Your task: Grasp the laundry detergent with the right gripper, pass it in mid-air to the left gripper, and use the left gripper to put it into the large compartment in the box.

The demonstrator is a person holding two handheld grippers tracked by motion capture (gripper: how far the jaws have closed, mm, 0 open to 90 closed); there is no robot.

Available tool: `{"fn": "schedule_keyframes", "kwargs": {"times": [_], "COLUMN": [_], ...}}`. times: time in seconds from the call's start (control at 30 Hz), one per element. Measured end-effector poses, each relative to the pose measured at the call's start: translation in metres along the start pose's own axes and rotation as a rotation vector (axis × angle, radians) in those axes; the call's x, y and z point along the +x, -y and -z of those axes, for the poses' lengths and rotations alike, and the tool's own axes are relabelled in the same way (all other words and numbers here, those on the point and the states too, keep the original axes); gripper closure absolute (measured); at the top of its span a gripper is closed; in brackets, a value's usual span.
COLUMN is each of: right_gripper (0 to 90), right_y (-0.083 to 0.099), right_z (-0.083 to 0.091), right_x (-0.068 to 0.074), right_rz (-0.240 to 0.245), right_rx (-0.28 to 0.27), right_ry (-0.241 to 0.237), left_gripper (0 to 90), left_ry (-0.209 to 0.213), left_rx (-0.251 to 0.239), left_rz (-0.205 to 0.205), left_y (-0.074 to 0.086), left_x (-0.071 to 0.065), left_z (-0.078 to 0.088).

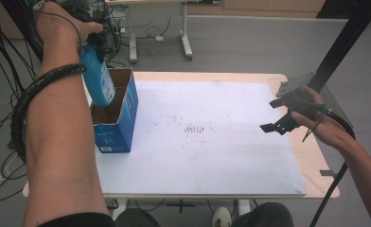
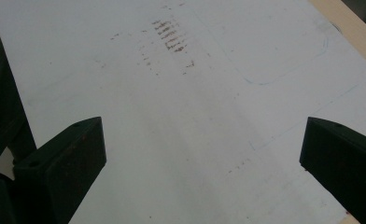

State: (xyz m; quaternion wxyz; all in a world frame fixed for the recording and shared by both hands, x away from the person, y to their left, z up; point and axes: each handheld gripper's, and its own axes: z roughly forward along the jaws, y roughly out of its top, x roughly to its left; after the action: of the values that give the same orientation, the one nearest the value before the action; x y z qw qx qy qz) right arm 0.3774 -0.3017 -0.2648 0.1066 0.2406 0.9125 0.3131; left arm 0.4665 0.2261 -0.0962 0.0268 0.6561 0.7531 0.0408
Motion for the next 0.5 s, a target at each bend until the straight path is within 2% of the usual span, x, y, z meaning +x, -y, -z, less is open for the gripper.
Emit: {"fn": "schedule_keyframes", "kwargs": {"times": [0.4,0.5], "right_gripper": [0.3,0.3], "right_y": [-0.003,-0.004], "right_z": [-0.006,-0.007], "right_x": [0.003,0.004], "right_rz": [0.015,0.019], "right_rx": [0.005,0.011], "right_ry": [-0.009,-0.009], "left_gripper": [35.9,36.0], "left_ry": [-0.008,-0.02], "left_rx": [0.016,0.032], "left_rz": [-0.019,-0.042], "left_y": [0.002,0.003], "left_x": [0.002,0.0], "left_z": [-0.036,-0.047]}}
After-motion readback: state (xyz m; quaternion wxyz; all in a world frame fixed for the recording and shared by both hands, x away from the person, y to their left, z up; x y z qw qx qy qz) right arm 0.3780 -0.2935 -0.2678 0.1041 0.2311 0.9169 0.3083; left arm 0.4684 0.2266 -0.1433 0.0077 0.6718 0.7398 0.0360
